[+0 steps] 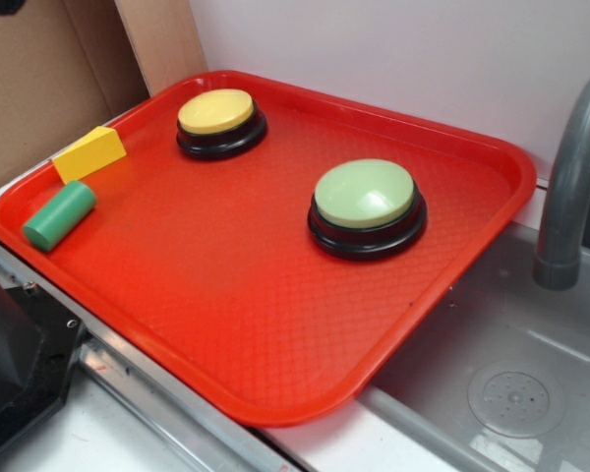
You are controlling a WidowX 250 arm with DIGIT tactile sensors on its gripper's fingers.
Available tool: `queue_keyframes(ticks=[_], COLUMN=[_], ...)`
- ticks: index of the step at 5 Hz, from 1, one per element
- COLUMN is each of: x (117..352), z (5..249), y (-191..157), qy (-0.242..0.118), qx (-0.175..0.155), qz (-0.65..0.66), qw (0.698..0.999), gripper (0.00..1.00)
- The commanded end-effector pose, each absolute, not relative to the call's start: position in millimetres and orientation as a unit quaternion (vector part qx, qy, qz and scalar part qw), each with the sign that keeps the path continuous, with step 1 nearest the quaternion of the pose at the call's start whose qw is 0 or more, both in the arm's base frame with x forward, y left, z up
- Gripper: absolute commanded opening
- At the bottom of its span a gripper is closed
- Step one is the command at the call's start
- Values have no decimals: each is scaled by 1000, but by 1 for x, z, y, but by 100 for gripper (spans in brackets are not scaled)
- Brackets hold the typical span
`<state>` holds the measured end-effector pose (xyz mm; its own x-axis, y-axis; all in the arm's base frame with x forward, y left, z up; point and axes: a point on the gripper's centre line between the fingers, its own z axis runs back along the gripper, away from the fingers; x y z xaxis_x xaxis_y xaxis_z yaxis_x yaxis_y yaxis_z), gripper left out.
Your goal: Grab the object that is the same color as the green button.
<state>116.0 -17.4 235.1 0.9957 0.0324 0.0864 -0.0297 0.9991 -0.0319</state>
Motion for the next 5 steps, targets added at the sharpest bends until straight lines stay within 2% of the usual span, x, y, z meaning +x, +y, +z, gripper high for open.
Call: queue_keyframes(ticks=[1, 2, 3, 5], x=[116, 121, 121, 125], z=[235, 230, 224, 189], y=[-17, -13, 1, 48], qy=[-44, -44, -45, -55], qx=[-15, -13, 6, 45], qz=[16, 14, 47, 122], qw=[999, 999, 998, 990], gripper=[100, 100, 100, 100])
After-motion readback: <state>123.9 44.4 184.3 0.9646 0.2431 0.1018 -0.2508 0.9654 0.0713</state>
